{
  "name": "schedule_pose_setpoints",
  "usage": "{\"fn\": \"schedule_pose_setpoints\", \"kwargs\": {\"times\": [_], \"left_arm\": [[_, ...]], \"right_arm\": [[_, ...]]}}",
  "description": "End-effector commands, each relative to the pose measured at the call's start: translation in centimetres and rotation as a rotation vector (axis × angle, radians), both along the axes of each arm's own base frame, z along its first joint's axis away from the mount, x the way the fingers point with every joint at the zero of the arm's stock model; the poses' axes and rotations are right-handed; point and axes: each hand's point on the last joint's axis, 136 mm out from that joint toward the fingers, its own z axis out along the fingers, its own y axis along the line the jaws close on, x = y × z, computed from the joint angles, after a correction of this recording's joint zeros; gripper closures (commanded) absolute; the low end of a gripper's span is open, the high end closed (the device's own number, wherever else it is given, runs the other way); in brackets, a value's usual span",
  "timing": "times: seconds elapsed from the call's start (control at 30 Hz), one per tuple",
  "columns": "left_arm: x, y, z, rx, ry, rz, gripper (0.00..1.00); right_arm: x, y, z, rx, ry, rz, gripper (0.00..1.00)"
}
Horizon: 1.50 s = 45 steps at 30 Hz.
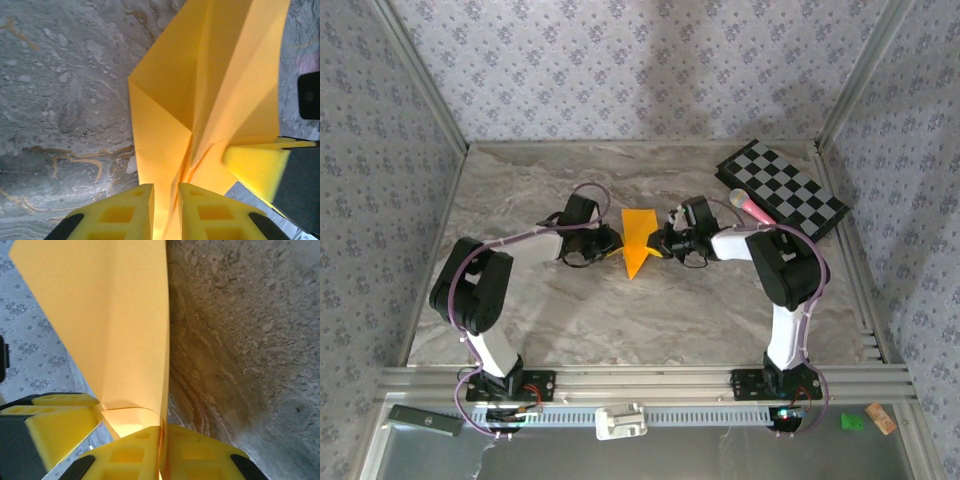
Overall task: Fold a paper plane with a square sheet of paper (pick it up from the middle)
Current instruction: Turn over the paper at the center of the table.
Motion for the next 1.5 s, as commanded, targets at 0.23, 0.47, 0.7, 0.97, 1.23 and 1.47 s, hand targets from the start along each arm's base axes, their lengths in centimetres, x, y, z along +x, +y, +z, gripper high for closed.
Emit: {"fn": "schedule_pose_setpoints", "kwargs": {"times": [0.23,0.47,0.7,0.97,1.23,1.47], "left_arm": [[0.7,-0.9,0.4,-0.004,-0.031,0.003,0.82],[1.4,-2.3,-0.3,-0.042,-0.021,-0.032,0.76],[1.9,-3.0,-0.9,-0.058,-0.014,-0.047,0.78],[1.6,-2.3,-2.3,-0.007,0.005,-0.048,0.81],[1.4,-0.3,-0.3,0.079,-0.036,-0.016,0.66],[0.7,0.7,1.3,0.074,-0.068,0.029,0.68]], "right_arm": [[0.1,0.7,-0.3,-0.017,-0.002,0.034,0.88],[-0.1,0.9,-0.3,-0.016,-0.001,0.043,0.88],[-0.3,1.2,-0.4,-0.012,0.008,0.057,0.88],[-0.5,1.4,-1.1,-0.027,0.027,0.066,0.88],[-0.6,1.1,-1.5,-0.059,0.041,0.061,0.88],[-0.5,1.0,-1.8,-0.076,0.050,0.056,0.88]]}}
